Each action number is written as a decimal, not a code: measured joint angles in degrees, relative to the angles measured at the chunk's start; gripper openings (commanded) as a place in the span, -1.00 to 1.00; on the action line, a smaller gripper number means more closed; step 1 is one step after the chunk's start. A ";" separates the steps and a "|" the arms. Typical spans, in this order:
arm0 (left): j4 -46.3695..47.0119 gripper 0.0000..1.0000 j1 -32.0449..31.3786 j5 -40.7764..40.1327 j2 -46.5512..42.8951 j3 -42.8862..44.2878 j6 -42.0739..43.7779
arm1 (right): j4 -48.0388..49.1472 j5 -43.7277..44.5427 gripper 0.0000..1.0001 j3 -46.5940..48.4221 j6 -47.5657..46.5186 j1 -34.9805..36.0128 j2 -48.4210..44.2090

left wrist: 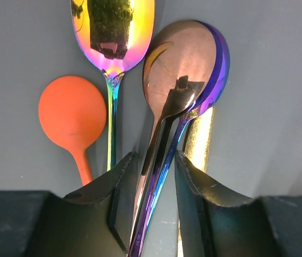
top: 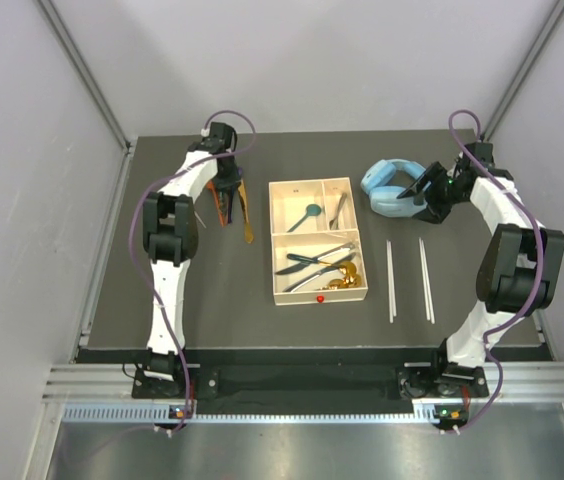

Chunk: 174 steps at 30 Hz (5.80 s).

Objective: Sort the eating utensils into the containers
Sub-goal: Pick up the spoon from the center of the board.

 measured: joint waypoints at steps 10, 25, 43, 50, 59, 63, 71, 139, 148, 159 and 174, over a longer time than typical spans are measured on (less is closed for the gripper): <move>0.44 -1.00 -0.11 -0.17 0.48 0.68 0.44 | -0.63 0.00 0.37 0.42 -0.13 0.00 0.00; 1.90 -1.00 -0.04 1.09 -1.25 -2.05 1.14 | -0.55 -0.02 0.36 0.42 -0.11 0.00 0.00; -0.20 -1.00 0.00 7.15 -6.86 -8.33 2.43 | 0.33 -0.90 0.36 0.42 -0.07 0.02 1.25; -0.87 -0.87 -0.17 8.85 -6.86 -9.11 2.56 | 0.37 -1.36 0.37 0.42 -0.07 0.07 1.60; -1.20 -0.61 -0.72 10.23 -6.86 -9.51 2.60 | 0.46 -1.40 0.37 0.42 -0.09 0.07 1.60; -2.64 -0.54 -1.16 10.54 -6.86 -9.51 2.60 | 0.50 -1.40 0.36 0.42 -0.09 0.07 1.60; -3.19 -0.64 -1.31 10.51 -6.82 -9.51 2.60 | 0.72 -1.40 0.37 0.39 -0.04 0.07 1.60; -3.54 -1.00 -1.25 16.96 -19.12 -16.15 6.05 | 1.22 -1.62 0.36 0.39 0.00 0.07 1.60; -3.04 -1.00 -2.89 21.68 -27.19 -16.81 7.10 | 1.11 -1.62 0.36 0.39 -0.11 0.13 1.60; -2.19 -1.00 -13.00 29.22 -17.25 -9.68 8.98 | 0.98 -1.62 0.36 0.26 -0.11 0.44 1.57; -0.90 -1.00 -12.46 37.40 -13.16 -8.63 9.60 | 0.31 -1.62 0.36 0.11 -0.37 0.44 1.57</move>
